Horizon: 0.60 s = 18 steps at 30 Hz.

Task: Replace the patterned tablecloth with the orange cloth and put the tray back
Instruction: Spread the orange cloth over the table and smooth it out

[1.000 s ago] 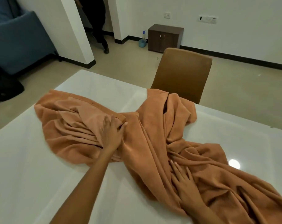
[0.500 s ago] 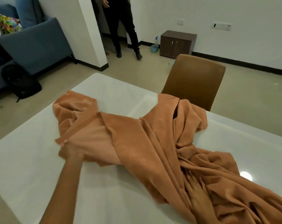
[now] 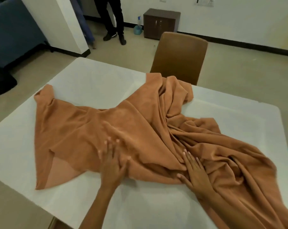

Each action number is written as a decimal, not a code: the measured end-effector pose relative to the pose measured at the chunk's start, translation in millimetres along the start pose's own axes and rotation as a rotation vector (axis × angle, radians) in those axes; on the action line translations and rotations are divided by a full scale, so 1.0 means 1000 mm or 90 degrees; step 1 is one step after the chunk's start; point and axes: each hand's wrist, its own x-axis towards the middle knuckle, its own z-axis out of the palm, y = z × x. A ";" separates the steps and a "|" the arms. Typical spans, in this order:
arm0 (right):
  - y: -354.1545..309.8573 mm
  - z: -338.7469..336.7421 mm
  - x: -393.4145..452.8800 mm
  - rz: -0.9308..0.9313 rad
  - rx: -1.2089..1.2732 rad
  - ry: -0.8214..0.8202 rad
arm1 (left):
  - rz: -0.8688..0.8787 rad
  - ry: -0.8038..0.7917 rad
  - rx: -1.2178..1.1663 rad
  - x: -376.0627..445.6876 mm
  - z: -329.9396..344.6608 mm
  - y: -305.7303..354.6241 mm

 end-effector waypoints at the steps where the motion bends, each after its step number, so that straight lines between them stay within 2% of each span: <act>1: -0.002 -0.002 -0.003 0.000 -0.015 0.020 | 0.084 -0.063 0.034 -0.009 0.010 0.006; 2: -0.004 -0.005 -0.006 0.006 -0.021 0.044 | 0.118 -0.137 0.054 -0.019 0.025 0.008; 4: -0.008 -0.008 -0.018 0.024 -0.032 0.071 | 0.086 -0.204 0.100 -0.040 0.042 0.005; 7: -0.003 -0.001 -0.056 0.050 -0.059 0.075 | 0.014 -0.225 0.130 -0.056 0.041 -0.017; 11: 0.014 0.006 -0.118 0.108 -0.083 0.007 | -0.012 -0.229 0.100 -0.076 0.028 -0.044; 15: 0.022 -0.009 -0.173 -0.127 -0.178 -0.072 | 0.005 -0.235 0.116 -0.100 0.008 -0.082; 16: 0.022 -0.017 -0.181 -0.168 -0.191 -0.092 | 0.029 -0.247 0.137 -0.104 0.002 -0.089; 18: 0.022 -0.025 -0.186 -0.185 -0.165 -0.058 | 0.064 -0.249 0.161 -0.108 -0.007 -0.090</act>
